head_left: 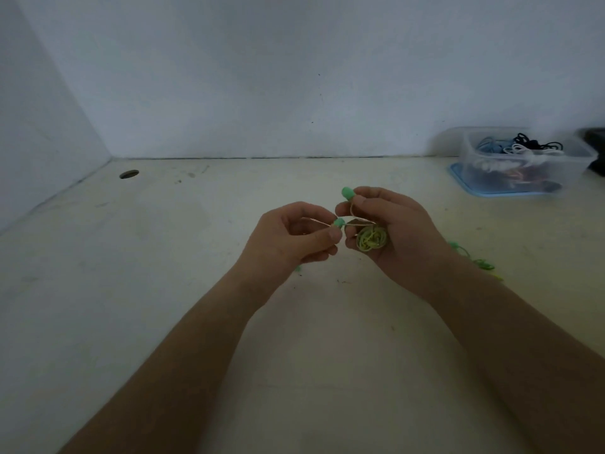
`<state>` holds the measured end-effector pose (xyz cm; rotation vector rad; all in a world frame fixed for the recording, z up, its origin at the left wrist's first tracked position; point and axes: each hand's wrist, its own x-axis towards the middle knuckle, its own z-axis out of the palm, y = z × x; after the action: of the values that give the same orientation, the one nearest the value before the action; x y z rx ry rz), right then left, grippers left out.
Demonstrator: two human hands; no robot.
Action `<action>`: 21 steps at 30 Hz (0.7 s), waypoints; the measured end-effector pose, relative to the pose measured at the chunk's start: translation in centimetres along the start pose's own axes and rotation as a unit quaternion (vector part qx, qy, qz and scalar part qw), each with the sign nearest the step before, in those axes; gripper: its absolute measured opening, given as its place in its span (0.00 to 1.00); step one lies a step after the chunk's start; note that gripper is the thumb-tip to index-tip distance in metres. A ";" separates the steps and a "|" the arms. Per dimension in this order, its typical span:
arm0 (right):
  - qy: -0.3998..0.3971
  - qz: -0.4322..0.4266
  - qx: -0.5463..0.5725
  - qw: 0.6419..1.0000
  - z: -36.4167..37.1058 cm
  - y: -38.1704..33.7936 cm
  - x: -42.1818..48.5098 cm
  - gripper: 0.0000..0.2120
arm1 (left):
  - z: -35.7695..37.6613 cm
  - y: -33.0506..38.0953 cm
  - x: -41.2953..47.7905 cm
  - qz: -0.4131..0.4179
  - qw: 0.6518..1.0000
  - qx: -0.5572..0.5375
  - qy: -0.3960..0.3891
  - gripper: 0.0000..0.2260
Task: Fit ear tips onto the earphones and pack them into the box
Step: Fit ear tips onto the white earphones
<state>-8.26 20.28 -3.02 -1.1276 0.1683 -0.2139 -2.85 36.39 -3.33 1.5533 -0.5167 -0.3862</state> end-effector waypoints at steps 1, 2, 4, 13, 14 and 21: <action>0.006 0.004 0.008 1.000 0.0 0.0 0.0 0.04 | 0.0 0.0 0.0 0.009 1.000 -0.001 0.012 0.07; 0.010 0.007 0.010 1.000 0.0 0.1 0.1 0.05 | -0.1 0.0 0.1 0.017 1.000 -0.003 0.021 0.07; 0.011 0.014 -0.004 1.000 0.1 0.2 0.1 0.09 | -0.1 -0.1 0.1 0.029 0.999 -0.004 0.031 0.07; -0.040 -0.002 -0.114 0.993 0.2 0.8 -0.2 0.02 | -0.3 -0.1 0.1 0.053 0.998 0.025 0.038 0.07; -0.036 -0.007 -0.133 0.990 0.1 0.8 -0.2 0.02 | -0.3 0.0 0.1 0.052 0.997 0.034 0.041 0.07; -0.012 -0.006 -0.152 0.988 -0.2 1.1 0.0 0.02 | -3.0 -0.1 1.0 0.076 0.925 0.364 0.074 0.02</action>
<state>-8.23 20.60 -4.09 -1.4348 0.1773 -0.1894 -0.37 38.35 -3.21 2.2172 -0.7032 0.0677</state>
